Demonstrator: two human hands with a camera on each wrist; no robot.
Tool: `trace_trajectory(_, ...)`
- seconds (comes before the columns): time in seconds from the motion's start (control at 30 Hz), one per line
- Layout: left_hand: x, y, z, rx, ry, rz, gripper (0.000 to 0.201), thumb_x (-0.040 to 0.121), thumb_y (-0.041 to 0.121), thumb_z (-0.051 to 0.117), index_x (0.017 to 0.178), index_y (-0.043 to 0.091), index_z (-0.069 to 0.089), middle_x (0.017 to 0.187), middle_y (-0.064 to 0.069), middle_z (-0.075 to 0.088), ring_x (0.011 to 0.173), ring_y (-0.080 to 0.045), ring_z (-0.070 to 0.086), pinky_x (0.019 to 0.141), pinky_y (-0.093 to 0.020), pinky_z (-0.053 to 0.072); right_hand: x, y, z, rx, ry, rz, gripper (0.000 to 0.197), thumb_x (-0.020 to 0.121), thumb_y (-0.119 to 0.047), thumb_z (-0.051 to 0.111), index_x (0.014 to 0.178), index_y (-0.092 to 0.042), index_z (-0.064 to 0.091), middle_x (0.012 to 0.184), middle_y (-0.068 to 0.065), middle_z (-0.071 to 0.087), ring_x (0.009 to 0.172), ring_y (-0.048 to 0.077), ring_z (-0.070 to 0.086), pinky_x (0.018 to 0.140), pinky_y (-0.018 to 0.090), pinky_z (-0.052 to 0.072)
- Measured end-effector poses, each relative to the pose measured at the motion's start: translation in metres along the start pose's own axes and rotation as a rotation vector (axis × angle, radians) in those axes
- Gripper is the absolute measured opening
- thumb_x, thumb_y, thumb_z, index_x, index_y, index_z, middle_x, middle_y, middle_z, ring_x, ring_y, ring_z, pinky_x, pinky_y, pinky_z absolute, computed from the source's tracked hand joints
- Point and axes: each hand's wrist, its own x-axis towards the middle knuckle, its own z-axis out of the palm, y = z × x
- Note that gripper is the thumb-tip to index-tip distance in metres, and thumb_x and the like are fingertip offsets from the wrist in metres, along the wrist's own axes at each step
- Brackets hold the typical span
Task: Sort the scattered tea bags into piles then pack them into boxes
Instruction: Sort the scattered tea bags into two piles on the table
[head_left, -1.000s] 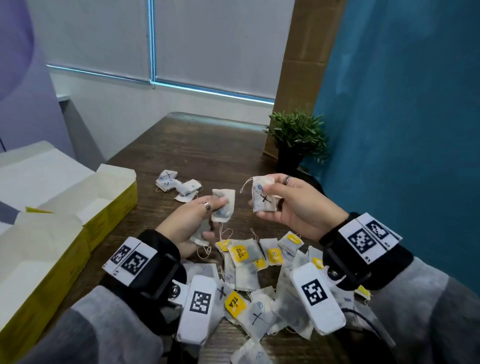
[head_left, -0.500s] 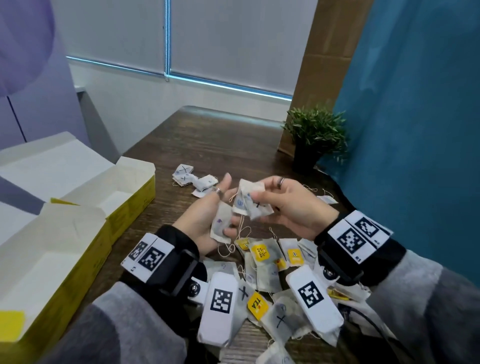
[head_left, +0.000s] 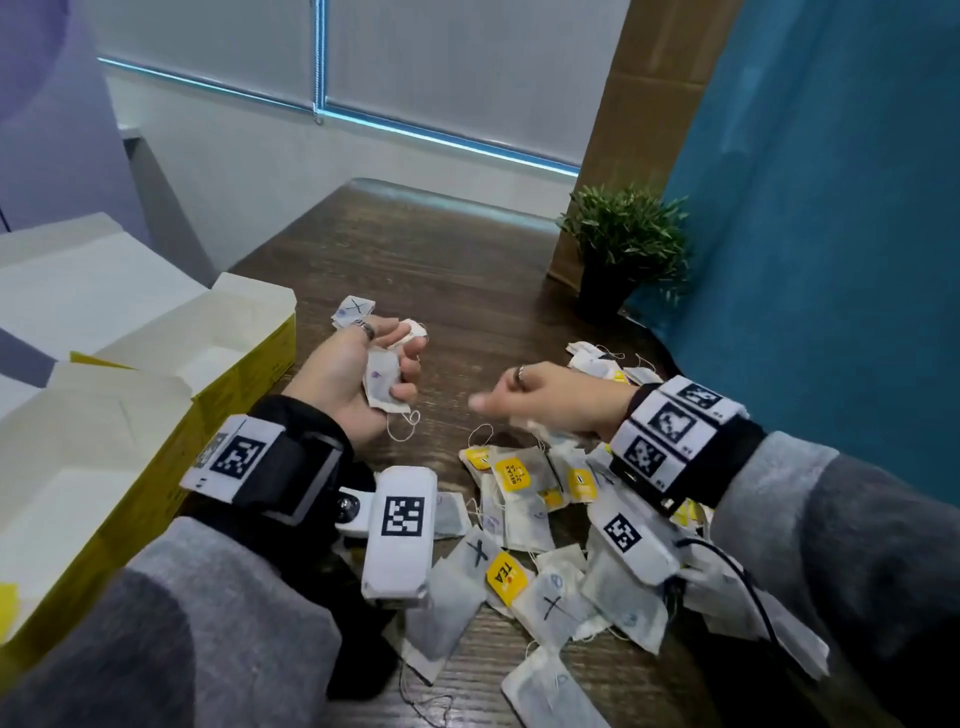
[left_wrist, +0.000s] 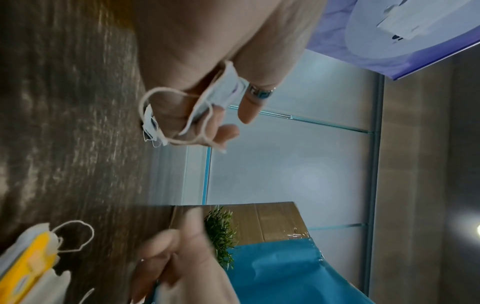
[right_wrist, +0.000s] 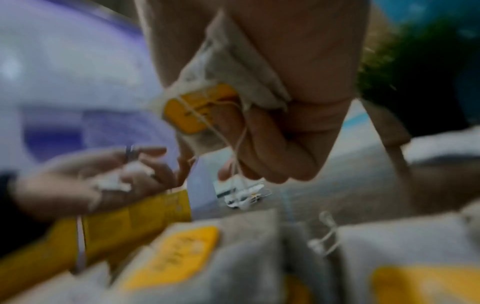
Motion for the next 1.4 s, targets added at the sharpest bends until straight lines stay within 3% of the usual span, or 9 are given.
trace_trajectory(0.13,0.003,-0.001,-0.003,0.012,0.003,-0.036,0.015,0.092,0.021,0.042,0.085,0.012,0.053,0.068,0.004,0.055,0.039,-0.005,0.047,0.035,-0.014,0.028,-0.012,0.001,-0.008,-0.154,-0.324,-0.184,0.010,0.082,-0.028,0.070,0.091,-0.024,0.067,0.082,-0.008,0.062,0.074,0.000,0.057,0.074,0.015,0.043)
trace_trajectory(0.27,0.002,0.001,-0.003,-0.004,-0.002,-0.063,0.016,0.092,0.021,0.043,0.084,0.012,0.054,0.069,0.004,0.055,0.040,-0.006,0.048,0.038,-0.014,0.030,-0.022,0.007,-0.002,-0.450,-0.465,-0.321,0.041,0.074,-0.024,0.077,0.112,-0.033,0.065,0.098,0.001,0.048,0.098,0.016,0.053,0.091,0.027,0.044)
trace_trajectory(0.47,-0.003,0.005,-0.004,-0.036,0.036,-0.015,0.016,0.092,0.023,0.042,0.088,0.013,0.054,0.072,0.001,0.057,0.043,-0.007,0.048,0.039,-0.015,0.031,-0.023,0.007,0.005,-0.644,-0.303,-0.312,0.055,0.069,-0.036,0.078,0.118,-0.044,0.055,0.117,-0.005,0.037,0.096,0.015,0.052,0.085,0.031,0.046)
trace_trajectory(0.63,-0.006,0.007,-0.008,-0.140,-0.059,-0.001,0.038,0.089,0.043,0.047,0.113,0.015,0.051,0.081,-0.008,0.061,0.053,-0.014,0.054,0.042,-0.018,0.037,-0.022,0.007,0.008,-0.765,-0.313,-0.295,0.040,0.071,-0.038,0.076,0.101,-0.014,0.063,0.124,-0.005,0.038,0.077,0.012,0.053,0.079,0.034,0.048)
trace_trajectory(0.83,-0.011,0.010,-0.007,-0.113,-0.056,-0.014,0.041,0.087,0.043,0.049,0.117,0.014,0.052,0.088,-0.008,0.061,0.060,-0.012,0.053,0.043,-0.017,0.035,-0.023,0.004,0.009,-0.780,-0.362,-0.360,0.042,0.077,-0.031,0.072,0.116,-0.022,0.058,0.131,-0.011,0.034,0.061,-0.001,0.040,0.072,0.027,0.041)
trace_trajectory(0.93,-0.014,0.012,0.001,0.156,0.064,0.075,0.017,0.092,0.026,0.050,0.105,0.016,0.054,0.079,-0.002,0.056,0.047,-0.007,0.049,0.034,-0.013,0.029,-0.018,0.004,0.010,-0.809,-0.357,-0.321,0.030,0.075,-0.035,0.073,0.090,-0.016,0.056,0.126,-0.010,0.037,0.061,0.000,0.040,0.073,0.032,0.047)
trace_trajectory(1.07,-0.020,0.002,0.013,0.570,0.157,0.248,0.013,0.093,0.012,0.051,0.104,0.014,0.059,0.081,-0.001,0.054,0.051,-0.006,0.045,0.033,-0.012,0.025,-0.023,0.007,0.003,-0.592,-0.289,-0.362,0.022,0.075,-0.031,0.075,0.078,-0.028,0.053,0.112,-0.010,0.043,0.069,-0.002,0.044,0.063,0.012,0.037)
trace_trajectory(1.2,-0.023,-0.006,0.027,1.020,0.081,0.169,0.013,0.091,0.008,0.055,0.102,0.014,0.058,0.071,-0.001,0.054,0.037,0.001,0.046,0.033,-0.012,0.029,-0.026,0.014,-0.018,-0.342,-0.046,-0.339,0.022,0.074,-0.033,0.076,0.076,-0.030,0.054,0.084,-0.007,0.055,0.074,0.008,0.051,0.069,0.025,0.043)
trace_trajectory(1.4,-0.028,-0.020,0.039,1.932,-0.153,-0.074,0.038,0.077,0.013,0.069,0.111,0.024,0.060,0.101,0.004,0.060,0.084,-0.012,0.056,0.069,-0.021,0.045,-0.030,0.025,-0.049,0.171,0.231,-0.252,0.027,0.074,-0.019,0.077,0.096,-0.013,0.063,0.075,-0.006,0.063,0.066,0.009,0.053,0.065,0.024,0.042)
